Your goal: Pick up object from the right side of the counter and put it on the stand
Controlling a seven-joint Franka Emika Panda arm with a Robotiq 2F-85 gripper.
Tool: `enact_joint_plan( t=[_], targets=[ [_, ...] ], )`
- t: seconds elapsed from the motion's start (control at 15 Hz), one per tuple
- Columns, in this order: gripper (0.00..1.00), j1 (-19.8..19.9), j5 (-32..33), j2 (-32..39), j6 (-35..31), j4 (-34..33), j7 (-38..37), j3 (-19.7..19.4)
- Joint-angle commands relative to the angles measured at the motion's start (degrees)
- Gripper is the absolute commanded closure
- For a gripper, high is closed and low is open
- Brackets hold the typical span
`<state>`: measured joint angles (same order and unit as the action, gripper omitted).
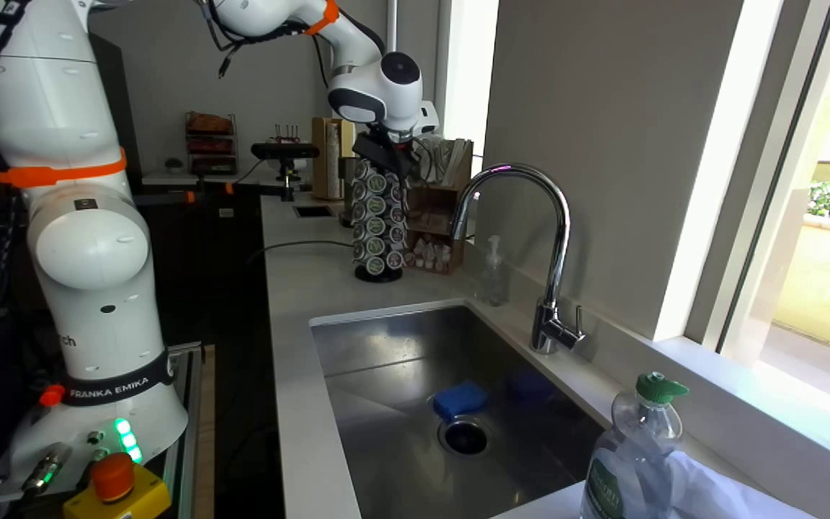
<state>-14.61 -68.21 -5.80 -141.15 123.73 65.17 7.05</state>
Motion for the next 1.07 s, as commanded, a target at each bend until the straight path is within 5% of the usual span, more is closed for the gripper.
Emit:
enact_joint_plan(
  t=[0.0, 0.73, 0.87, 1.0],
  targets=[
    [0.99, 1.17, -3.13, 0.96, 2.06, -0.68, -0.51, 1.01],
    [0.99, 1.57, -3.82, 1.17, 1.56, -0.68, -1.25, 1.46],
    [0.69, 1.57, -3.76, 1.18, 1.55, -0.68, -1.39, 1.52],
    [0.56, 1.57, -3.59, 1.27, 1.55, -0.67, -1.56, 1.59]
  ],
)
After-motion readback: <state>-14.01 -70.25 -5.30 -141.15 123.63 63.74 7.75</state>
